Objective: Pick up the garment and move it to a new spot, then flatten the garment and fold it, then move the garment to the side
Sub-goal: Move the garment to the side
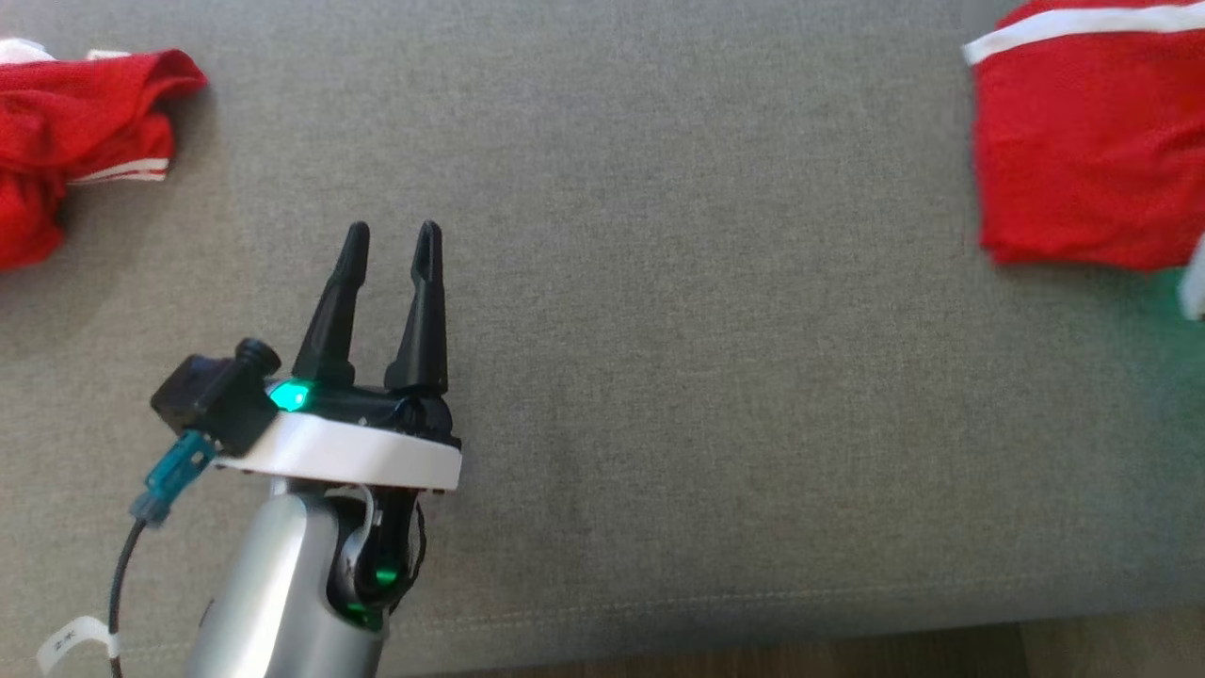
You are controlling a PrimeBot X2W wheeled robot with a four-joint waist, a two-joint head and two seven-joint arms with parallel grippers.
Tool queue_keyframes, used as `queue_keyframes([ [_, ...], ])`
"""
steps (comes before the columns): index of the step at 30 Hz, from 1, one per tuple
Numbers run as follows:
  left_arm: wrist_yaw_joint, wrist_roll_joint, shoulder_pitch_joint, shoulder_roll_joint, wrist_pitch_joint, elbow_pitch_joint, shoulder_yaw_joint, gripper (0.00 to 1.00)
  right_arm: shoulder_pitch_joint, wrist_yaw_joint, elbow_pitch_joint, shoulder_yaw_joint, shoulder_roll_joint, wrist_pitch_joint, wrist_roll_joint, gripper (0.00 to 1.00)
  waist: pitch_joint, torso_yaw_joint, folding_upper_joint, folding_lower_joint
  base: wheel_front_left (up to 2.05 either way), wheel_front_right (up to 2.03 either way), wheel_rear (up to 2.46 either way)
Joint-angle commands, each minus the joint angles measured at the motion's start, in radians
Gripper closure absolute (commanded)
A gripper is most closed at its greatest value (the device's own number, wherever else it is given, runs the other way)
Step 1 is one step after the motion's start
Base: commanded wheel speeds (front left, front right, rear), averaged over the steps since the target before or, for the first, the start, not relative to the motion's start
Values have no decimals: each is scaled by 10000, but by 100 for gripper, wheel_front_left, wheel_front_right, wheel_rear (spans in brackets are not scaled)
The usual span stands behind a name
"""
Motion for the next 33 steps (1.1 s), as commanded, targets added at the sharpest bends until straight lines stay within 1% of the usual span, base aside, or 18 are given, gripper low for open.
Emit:
queue_keyframes([
  [1,-62,112,-273,26,-61,-395,406,0,-221,75,-275,-325,-384,59,-215,100,147,-22,0,-1,0,0,0],
  [3,-89,108,-306,26,-61,-412,429,0,-264,75,-356,-616,-175,215,-352,100,209,-27,0,-1,0,0,0],
  [5,-102,104,-321,26,-61,-428,435,0,-302,75,-522,-1147,-108,367,-816,100,276,-34,0,-1,0,0,0],
  [7,-116,95,-338,26,-61,-428,410,0,-252,75,-699,-1522,105,494,-1163,100,318,-17,0,-1,0,0,0],
  [12,-122,84,-350,26,-61,-411,427,0,-46,75,-1165,-1928,528,653,-1633,100,378,-29,0,-1,0,0,0],
  [13,-130,90,-347,26,-61,-390,431,0,-1,75,-1246,-1965,629,668,-1598,93,363,-30,0,-1,0,0,0],
  [14,-140,91,-342,26,-61,-367,433,0,48,75,-1332,-1990,728,681,-1528,55,340,-27,0,-1,0,0,0],
  [15,-148,94,-339,26,-61,-341,432,0,103,75,-1417,-1975,791,692,-1460,0,313,-23,0,-1,0,0,0],
  [26,-70,-45,-121,26,-61,-131,377,0,436,75,-2268,-1812,995,785,-1124,0,-390,99,0,-1,0,0,0],
  [30,-1,-97,19,26,-61,-113,371,0,471,75,-2690,-1517,1198,718,-975,0,-762,193,0,-1,0,0,0],
  [33,60,-139,138,26,-61,-115,367,0,532,75,-3081,-1205,1514,675,-864,0,-1064,260,0,-1,0,0,0],
])
